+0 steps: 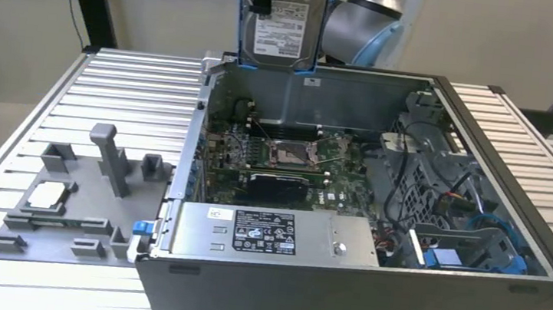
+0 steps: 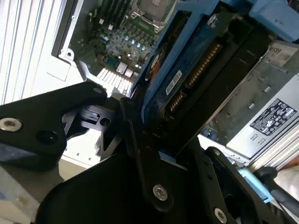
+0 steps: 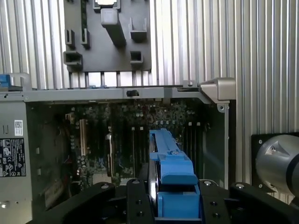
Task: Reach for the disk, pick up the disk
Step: 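Pick up the disk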
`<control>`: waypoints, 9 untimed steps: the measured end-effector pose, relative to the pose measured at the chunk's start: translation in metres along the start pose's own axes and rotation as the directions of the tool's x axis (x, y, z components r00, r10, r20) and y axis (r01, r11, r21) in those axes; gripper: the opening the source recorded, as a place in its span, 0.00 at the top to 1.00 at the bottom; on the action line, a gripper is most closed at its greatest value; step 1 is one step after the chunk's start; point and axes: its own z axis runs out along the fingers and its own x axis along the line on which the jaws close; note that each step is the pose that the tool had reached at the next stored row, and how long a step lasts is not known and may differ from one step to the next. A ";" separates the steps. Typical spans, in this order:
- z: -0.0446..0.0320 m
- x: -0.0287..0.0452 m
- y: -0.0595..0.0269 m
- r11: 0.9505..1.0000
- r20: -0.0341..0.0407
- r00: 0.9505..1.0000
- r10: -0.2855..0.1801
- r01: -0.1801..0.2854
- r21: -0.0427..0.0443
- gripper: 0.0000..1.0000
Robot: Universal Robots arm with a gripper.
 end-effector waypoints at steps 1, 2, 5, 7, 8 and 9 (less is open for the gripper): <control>0.0000 -0.0005 -0.0042 1.000 0.000 1.000 0.000 0.000 0.000 1.00; -0.0001 -0.0011 -0.0085 1.000 0.000 1.000 0.000 0.000 0.000 1.00; -0.0002 -0.0027 -0.0210 1.000 0.000 1.000 0.000 0.000 0.000 1.00; -0.0002 -0.0037 -0.0291 1.000 0.000 1.000 0.000 0.000 0.000 1.00; -0.0003 -0.0042 -0.0336 1.000 0.000 1.000 0.000 0.000 0.000 1.00; -0.0003 -0.0048 -0.0377 1.000 0.000 1.000 0.000 0.000 0.000 1.00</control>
